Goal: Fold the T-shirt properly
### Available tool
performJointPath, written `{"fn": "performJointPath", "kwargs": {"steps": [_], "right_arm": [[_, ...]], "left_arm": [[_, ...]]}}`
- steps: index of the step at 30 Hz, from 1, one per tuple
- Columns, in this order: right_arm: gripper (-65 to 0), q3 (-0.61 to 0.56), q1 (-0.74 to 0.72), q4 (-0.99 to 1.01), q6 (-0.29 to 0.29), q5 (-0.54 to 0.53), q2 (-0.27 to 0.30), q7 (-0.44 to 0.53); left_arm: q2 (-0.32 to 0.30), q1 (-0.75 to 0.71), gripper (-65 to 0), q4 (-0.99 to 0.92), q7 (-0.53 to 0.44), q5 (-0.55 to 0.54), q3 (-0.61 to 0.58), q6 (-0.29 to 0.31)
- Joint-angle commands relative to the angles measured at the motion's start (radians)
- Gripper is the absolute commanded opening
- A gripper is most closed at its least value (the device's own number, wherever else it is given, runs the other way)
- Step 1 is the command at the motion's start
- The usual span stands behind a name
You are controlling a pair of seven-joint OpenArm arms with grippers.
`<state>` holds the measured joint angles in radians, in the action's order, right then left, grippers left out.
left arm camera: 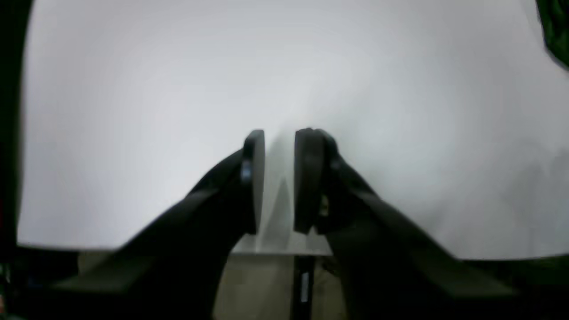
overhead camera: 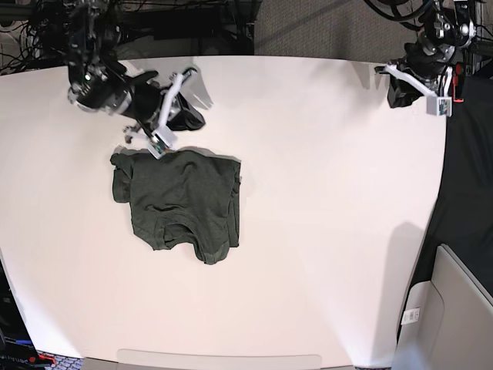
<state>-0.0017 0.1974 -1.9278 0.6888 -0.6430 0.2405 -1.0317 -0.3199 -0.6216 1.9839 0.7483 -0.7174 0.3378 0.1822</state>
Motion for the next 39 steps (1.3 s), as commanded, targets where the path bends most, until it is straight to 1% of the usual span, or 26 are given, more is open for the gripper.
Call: {"fn": "performJointPath", "kwargs": {"steps": [1, 3, 5, 9, 14, 16, 19, 23, 26, 29, 32, 34, 35, 37, 39], "right_arm": [[-64.8, 0.016, 0.017, -0.035, 0.006, -0.019, 0.018, 0.023], [-64.8, 0.038, 0.055, -0.062, 0.006, -0.019, 0.035, 0.023], [-64.8, 0.065, 0.099, -0.085, 0.006, -0.021, 0.046, 0.023], [-64.8, 0.110, 0.173, -0.092, 0.006, -0.021, 0.047, 0.023], [-64.8, 0.147, 0.261, -0.106, 0.006, -0.022, 0.058, 0.023], [-64.8, 0.153, 0.291, -0.106, 0.002, -0.054, 0.072, 0.023], [-64.8, 0.176, 0.351, -0.108, 0.001, -0.113, 0.105, 0.023], [-64.8, 0.237, 0.439, -0.108, -0.001, -0.169, 0.138, 0.023], [-64.8, 0.265, 0.497, -0.108, -0.001, -0.186, 0.155, 0.023], [-64.8, 0.266, 0.552, -0.108, -0.001, -0.186, 0.165, 0.024], [-64.8, 0.286, 0.613, -0.104, -0.002, -0.180, 0.162, 0.024], [-64.8, 0.314, 0.647, -0.100, -0.002, -0.150, 0.158, 0.026], [-64.8, 0.320, 0.653, -0.095, -0.002, -0.117, 0.156, 0.026], [-64.8, 0.314, 0.653, -0.074, -0.002, -0.008, 0.141, 0.027], [-64.8, 0.314, 0.640, -0.048, -0.002, 0.122, 0.096, 0.027]], "left_arm": [[0.009, -0.022, -55.2, 0.018, -0.011, -0.008, 0.027, 0.003], [0.032, -0.050, -55.2, 0.018, -0.011, -0.008, 0.051, 0.003], [0.041, -0.080, -55.2, 0.018, -0.011, -0.008, 0.073, 0.003], [0.043, -0.139, -55.2, 0.019, -0.016, -0.008, 0.103, 0.003], [0.043, -0.212, -55.2, 0.019, -0.022, -0.008, 0.108, 0.003], [0.046, -0.241, -55.2, 0.019, -0.022, -0.008, 0.128, 0.003], [0.075, -0.272, -55.2, 0.019, -0.022, -0.008, 0.160, 0.003], [0.104, -0.304, -55.2, 0.019, -0.017, -0.008, 0.188, 0.004], [0.104, -0.327, -55.2, 0.018, -0.014, -0.008, 0.189, 0.004], [0.104, -0.346, -55.2, 0.016, -0.013, -0.008, 0.185, 0.004], [0.106, -0.376, -55.2, 0.012, -0.013, -0.006, 0.180, 0.004], [0.106, -0.393, -55.2, -0.001, -0.013, -0.005, 0.179, 0.004], [0.106, -0.393, -55.2, -0.011, -0.013, -0.003, 0.179, 0.004], [0.104, -0.389, -55.2, -0.042, -0.013, -0.003, 0.177, 0.004], [0.098, -0.378, -55.2, -0.085, -0.013, -0.001, 0.174, 0.004]]}}
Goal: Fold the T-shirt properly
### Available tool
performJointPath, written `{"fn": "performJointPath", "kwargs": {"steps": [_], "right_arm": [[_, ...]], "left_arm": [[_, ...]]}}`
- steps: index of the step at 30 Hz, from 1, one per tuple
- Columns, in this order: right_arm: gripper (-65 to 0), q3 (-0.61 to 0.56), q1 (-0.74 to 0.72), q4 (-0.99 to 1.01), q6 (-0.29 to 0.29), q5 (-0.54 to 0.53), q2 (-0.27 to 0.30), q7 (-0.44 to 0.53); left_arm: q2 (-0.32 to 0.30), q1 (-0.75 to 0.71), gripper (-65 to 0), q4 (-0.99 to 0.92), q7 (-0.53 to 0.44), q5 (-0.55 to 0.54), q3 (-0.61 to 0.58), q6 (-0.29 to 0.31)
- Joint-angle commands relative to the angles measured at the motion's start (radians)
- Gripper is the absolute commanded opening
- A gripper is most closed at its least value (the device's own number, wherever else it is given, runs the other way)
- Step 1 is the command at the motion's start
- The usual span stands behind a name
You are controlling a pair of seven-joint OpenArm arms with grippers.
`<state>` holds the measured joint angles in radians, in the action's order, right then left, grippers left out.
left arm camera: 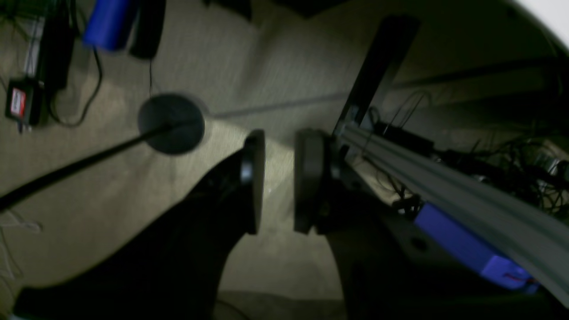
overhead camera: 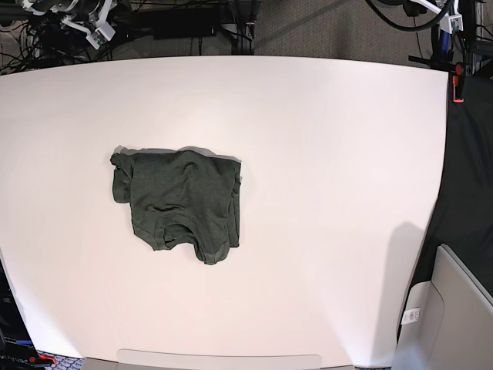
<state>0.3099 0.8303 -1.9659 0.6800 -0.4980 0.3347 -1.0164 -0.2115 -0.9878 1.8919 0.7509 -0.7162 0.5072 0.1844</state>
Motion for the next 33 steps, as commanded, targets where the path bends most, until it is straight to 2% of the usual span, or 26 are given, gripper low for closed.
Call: {"fn": "performJointPath", "kwargs": {"steps": [1, 4, 7, 9, 13, 18, 23, 25, 26, 30, 33], "right_arm": [[-64.8, 0.002, -0.012, 0.003, 0.007, 0.035, -0.019, 0.006], [-64.8, -0.016, -0.059, 0.075, 0.008, 0.183, -0.072, 0.006], [-64.8, -0.053, -0.118, 0.196, 0.008, 0.262, -0.087, 0.014], [-64.8, -0.068, -0.161, 0.277, 0.008, 0.272, -0.088, 0.020], [-64.8, -0.133, -0.225, 0.466, 0.007, 0.286, -0.081, 0.126], [-64.8, -0.174, -0.311, 0.667, 0.007, 0.444, -0.095, 0.250], [-64.8, -0.170, -0.424, 0.863, 0.005, 0.450, -0.116, 0.287], [-64.8, -0.170, -0.466, 0.954, 0.004, 0.453, -0.118, 0.336], [-64.8, -0.173, -0.480, 0.995, -0.013, 0.454, -0.118, 0.361], [-64.8, -0.176, -0.538, 1.153, -0.162, 0.454, -0.118, 0.497], [-64.8, -0.176, -0.575, 1.244, -0.225, 0.454, -0.118, 0.583]], "left_arm": [[-0.012, 0.008, -55.2, -0.013, -0.015, -0.003, -0.008, 0.002], [-0.044, 0.050, -55.2, -0.088, -0.015, 0.042, -0.049, 0.002], [-0.049, 0.091, -55.2, -0.180, -0.021, 0.117, -0.126, 0.000], [-0.049, 0.131, -55.2, -0.256, -0.023, 0.143, -0.158, 0.000], [-0.049, 0.206, -55.2, -0.434, -0.032, 0.146, -0.209, 0.000], [-0.050, 0.258, -55.2, -0.608, -0.166, 0.146, -0.310, 0.000], [-0.052, 0.333, -55.2, -0.770, -0.216, 0.146, -0.414, -0.003], [-0.052, 0.369, -55.2, -0.842, -0.224, 0.146, -0.450, -0.003], [-0.052, 0.384, -55.2, -0.868, -0.235, 0.146, -0.462, -0.003], [-0.052, 0.445, -55.2, -0.989, -0.287, 0.146, -0.505, -0.003], [-0.052, 0.487, -55.2, -1.067, -0.317, 0.146, -0.514, -0.003]]}}
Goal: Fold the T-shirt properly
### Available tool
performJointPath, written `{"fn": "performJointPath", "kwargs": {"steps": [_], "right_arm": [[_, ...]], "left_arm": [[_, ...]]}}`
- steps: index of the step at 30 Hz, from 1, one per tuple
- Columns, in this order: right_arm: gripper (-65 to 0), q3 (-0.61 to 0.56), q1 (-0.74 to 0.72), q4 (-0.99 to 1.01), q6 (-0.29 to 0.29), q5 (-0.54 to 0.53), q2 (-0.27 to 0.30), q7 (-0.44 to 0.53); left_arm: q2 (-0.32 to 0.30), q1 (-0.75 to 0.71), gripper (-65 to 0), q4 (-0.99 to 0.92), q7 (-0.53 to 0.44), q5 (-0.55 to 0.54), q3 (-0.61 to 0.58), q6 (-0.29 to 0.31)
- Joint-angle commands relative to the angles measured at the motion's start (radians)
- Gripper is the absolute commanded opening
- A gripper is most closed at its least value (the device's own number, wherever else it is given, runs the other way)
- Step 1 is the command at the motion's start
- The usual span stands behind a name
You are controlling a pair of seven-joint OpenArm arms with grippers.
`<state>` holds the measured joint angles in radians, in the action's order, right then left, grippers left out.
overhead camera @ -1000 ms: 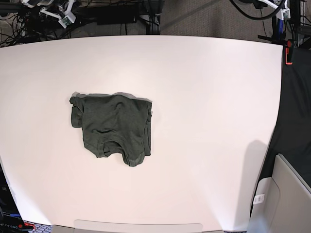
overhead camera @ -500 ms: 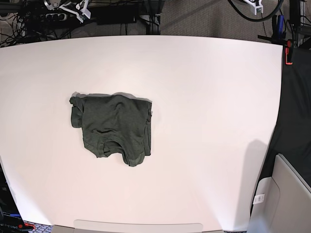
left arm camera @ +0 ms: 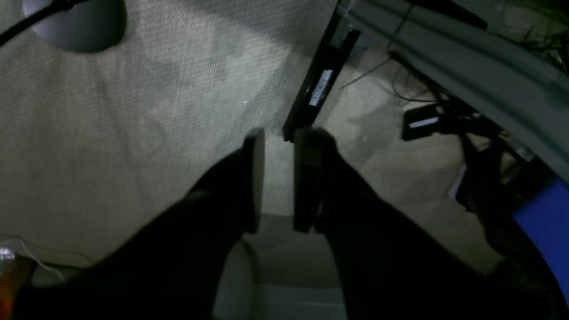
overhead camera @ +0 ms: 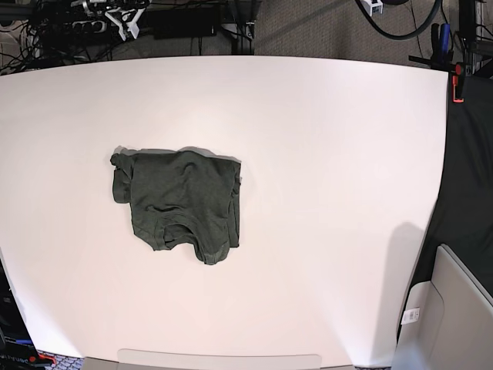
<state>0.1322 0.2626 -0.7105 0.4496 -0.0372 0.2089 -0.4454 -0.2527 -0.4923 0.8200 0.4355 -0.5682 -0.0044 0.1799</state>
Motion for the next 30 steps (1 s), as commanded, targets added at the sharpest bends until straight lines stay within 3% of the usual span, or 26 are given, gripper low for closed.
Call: {"fn": "performJointPath", "kwargs": {"steps": [1, 5, 9, 13, 19, 25, 30], "right_arm": [[-64.8, 0.002, -0.018, 0.012, -0.008, -0.007, 0.008, 0.024], [-64.8, 0.002, -0.052, 0.090, -0.071, -0.007, -0.013, 0.075], [-64.8, 0.001, -0.069, 0.153, -0.202, 0.000, -0.050, 0.167], [-64.8, 0.001, -0.085, 0.183, -0.289, 0.110, -0.113, 0.219], [-64.8, 0.005, -0.087, 0.182, -0.308, 0.228, -0.191, 0.227], [-64.8, 0.004, -0.105, 0.183, -0.386, 0.231, -0.214, 0.227], [-64.8, 0.002, -0.105, 0.183, -0.404, 0.231, -0.236, 0.219]], "left_arm": [[-0.010, 0.004, -55.2, -0.017, -0.008, -0.002, -0.012, 0.002], [-0.006, 0.037, -55.2, -0.077, -0.039, -0.002, -0.065, 0.000], [0.008, 0.071, -55.2, -0.139, -0.062, -0.002, -0.138, -0.001], [0.036, 0.106, -55.2, -0.190, -0.066, -0.002, -0.202, -0.001], [0.099, 0.126, -55.2, -0.198, -0.068, -0.002, -0.222, -0.001], [0.137, 0.151, -55.2, -0.199, -0.068, 0.000, -0.222, -0.003], [0.165, 0.157, -55.2, -0.199, -0.066, 0.000, -0.222, -0.003]]}}
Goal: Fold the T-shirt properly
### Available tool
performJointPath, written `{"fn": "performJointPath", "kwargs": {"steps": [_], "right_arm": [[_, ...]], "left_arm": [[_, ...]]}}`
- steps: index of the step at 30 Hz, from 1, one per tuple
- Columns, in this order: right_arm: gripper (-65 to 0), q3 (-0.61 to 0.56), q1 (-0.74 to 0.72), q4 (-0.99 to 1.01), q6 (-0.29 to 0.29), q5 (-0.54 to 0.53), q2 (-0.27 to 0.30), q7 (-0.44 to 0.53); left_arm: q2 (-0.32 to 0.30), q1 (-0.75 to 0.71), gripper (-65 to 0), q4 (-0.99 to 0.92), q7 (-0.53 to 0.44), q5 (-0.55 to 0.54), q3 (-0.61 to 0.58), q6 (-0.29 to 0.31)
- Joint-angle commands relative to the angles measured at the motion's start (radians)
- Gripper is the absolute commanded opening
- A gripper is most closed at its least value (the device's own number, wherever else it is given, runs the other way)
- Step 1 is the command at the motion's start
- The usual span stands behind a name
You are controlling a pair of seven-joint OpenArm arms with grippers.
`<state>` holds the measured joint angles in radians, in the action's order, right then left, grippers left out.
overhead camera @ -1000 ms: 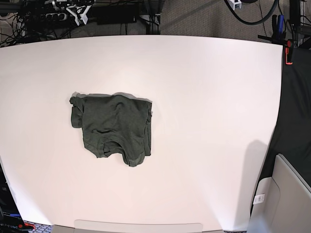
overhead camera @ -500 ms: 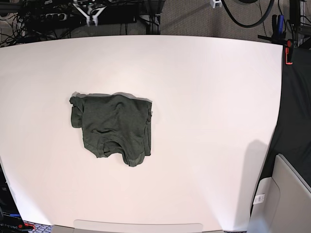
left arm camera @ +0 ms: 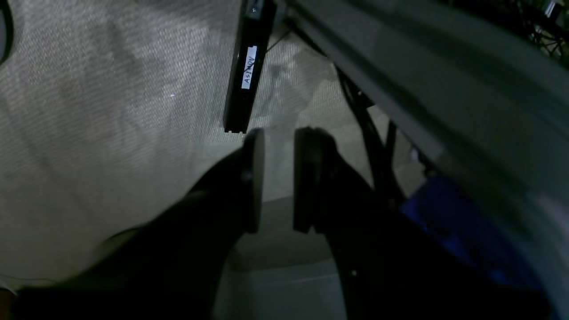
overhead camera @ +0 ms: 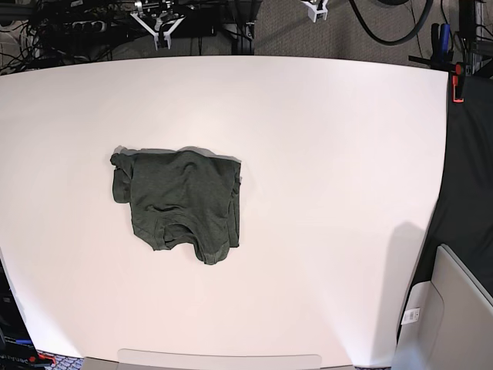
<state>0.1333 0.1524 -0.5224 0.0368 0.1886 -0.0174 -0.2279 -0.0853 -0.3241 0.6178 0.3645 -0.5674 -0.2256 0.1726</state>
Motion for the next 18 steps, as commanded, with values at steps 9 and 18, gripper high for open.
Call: {"fn": "performJointPath", "kwargs": {"steps": [9, 18], "right_arm": [[-64.8, -0.001, 0.005, 0.049, 0.008, 0.007, -0.043, 0.005], [-64.8, 0.004, 0.023, 0.052, 0.008, 0.001, -0.075, 0.009]], "left_arm": [[0.026, -0.010, -55.2, 0.004, 0.015, -0.003, 0.001, 0.005], [0.045, 0.006, -55.2, 0.004, 0.017, -0.003, -0.001, 0.006]]}}
